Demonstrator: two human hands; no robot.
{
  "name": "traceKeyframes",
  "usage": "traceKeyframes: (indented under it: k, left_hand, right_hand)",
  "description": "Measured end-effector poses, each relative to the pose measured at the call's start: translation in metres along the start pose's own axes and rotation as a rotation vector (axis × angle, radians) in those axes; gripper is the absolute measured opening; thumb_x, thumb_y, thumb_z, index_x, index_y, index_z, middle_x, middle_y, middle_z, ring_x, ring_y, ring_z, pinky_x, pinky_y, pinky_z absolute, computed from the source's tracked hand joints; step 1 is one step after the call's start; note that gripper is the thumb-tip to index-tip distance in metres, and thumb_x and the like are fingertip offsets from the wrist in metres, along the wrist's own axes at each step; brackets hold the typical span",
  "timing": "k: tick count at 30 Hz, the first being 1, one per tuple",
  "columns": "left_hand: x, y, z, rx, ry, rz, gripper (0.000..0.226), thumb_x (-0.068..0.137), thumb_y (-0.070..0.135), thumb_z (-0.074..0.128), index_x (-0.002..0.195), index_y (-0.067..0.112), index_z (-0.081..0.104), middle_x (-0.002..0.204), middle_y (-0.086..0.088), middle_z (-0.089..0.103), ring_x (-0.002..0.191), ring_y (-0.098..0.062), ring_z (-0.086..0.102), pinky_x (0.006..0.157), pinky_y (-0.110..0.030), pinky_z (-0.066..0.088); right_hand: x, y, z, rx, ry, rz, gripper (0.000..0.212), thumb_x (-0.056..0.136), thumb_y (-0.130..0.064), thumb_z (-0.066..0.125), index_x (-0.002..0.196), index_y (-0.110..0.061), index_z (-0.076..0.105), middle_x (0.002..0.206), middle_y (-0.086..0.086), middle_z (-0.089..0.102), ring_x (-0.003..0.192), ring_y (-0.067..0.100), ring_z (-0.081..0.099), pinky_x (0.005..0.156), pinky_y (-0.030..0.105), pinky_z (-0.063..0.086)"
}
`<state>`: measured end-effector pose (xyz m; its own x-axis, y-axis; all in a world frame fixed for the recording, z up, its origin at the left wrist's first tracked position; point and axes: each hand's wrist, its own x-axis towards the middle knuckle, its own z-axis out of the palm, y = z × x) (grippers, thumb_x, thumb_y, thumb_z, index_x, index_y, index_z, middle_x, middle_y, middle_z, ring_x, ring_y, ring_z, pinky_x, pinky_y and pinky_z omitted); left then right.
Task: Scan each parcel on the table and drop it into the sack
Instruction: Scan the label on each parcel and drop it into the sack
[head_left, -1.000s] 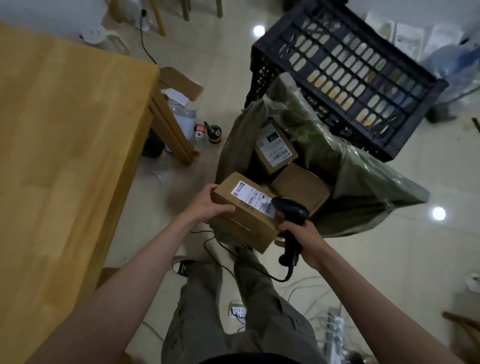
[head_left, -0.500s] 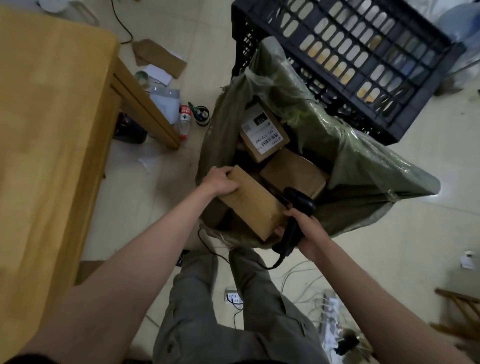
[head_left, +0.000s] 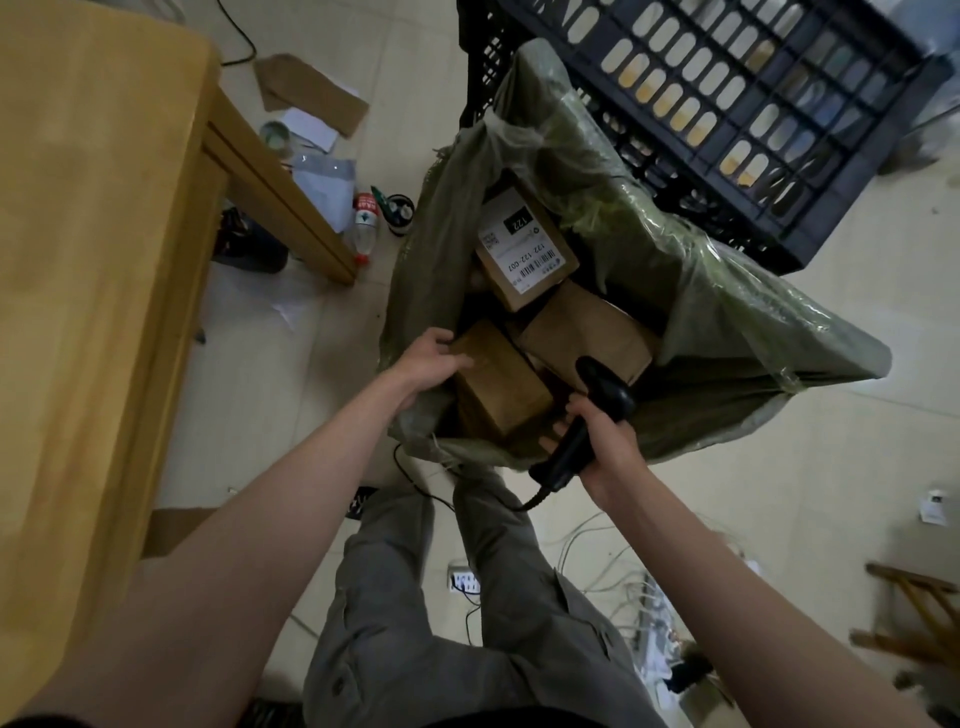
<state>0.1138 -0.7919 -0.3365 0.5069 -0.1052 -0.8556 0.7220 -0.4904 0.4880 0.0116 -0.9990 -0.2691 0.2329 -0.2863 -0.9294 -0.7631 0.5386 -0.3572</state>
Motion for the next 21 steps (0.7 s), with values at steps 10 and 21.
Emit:
traceKeyframes:
  k: [10, 21]
  left_hand:
    - [0.007, -0.078, -0.008, 0.728, -0.054, 0.02, 0.042, 0.088, 0.003, 0.063, 0.126, 0.021, 0.064, 0.135, -0.005, 0.058, 0.124, -0.025, 0.056, 0.105, -0.036, 0.046]
    - [0.001, -0.116, -0.01, 1.23, -0.023, 0.022, 0.025, 0.093, 0.014, 0.06, 0.117, 0.011, 0.066, 0.121, -0.01, 0.066, 0.112, -0.028, 0.064, 0.086, -0.035, 0.05]
  right_hand:
    - [-0.02, 0.051, -0.007, -0.228, -0.11, 0.123, 0.019, 0.097, -0.011, 0.064, 0.114, -0.004, 0.062, 0.098, 0.021, 0.068, 0.098, 0.038, 0.071, 0.091, 0.053, 0.058]
    - [0.001, 0.082, 0.019, -0.484, -0.11, 0.09, 0.01, 0.092, -0.006, 0.066, 0.101, -0.006, 0.063, 0.108, 0.021, 0.068, 0.092, 0.028, 0.069, 0.085, 0.048, 0.061]
